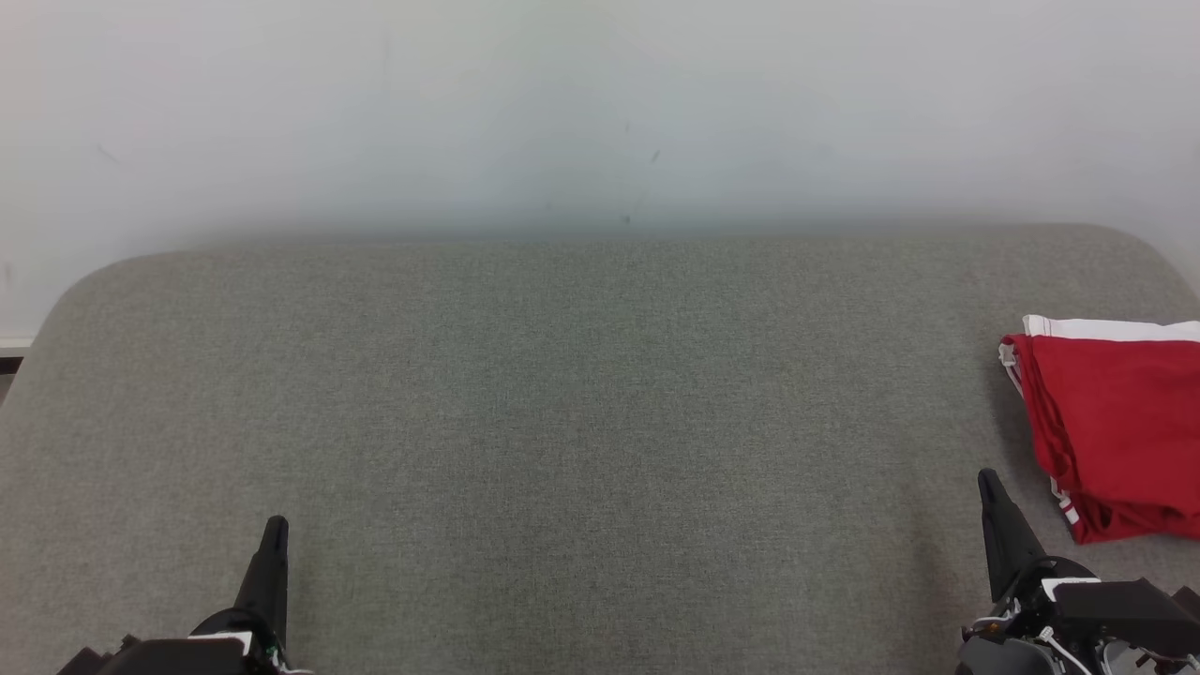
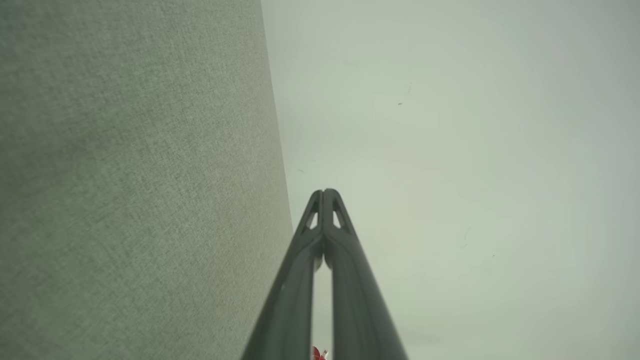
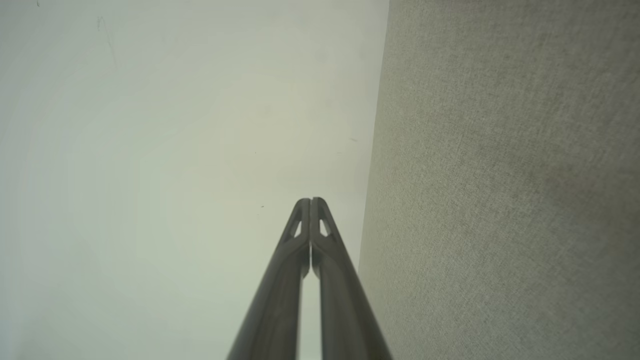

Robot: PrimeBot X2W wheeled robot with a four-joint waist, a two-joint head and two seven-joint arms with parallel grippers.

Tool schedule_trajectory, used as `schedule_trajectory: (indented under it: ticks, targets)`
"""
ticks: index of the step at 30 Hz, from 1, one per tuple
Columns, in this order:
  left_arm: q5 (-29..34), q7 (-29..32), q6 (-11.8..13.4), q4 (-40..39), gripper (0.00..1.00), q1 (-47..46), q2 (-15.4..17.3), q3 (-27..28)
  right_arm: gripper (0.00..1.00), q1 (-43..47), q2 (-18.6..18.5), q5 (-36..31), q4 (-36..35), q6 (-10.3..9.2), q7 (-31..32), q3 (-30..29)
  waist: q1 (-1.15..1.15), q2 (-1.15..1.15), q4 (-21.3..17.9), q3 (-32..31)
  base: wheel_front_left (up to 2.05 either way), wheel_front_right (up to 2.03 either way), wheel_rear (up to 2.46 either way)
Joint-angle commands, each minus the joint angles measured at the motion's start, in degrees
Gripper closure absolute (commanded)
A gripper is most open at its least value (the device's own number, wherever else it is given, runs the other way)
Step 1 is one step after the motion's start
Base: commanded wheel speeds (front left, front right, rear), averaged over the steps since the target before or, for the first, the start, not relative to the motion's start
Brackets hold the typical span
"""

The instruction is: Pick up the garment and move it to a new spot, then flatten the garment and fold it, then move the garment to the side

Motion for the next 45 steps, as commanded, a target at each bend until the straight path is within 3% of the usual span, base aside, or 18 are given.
schedule_trajectory:
  ticks: [1,45]
  targets:
    - [-0.28,0.10,-0.20,-0.22,1.00,-0.58,0.21,0.16,1.00,-0.45,0.14,0.07,-0.03,-0.12,0.18,-0.09,0.00,0.00,0.00,0.00,0.00,0.00,0.00]
    - [-0.28,0.11,-0.19,-0.23,1.00,-0.55,0.20,0.16,1.00,-0.44,0.14,0.10,-0.04,-0.12,0.16,-0.07,0.00,0.00,0.00,0.00,0.00,0.00,0.00]
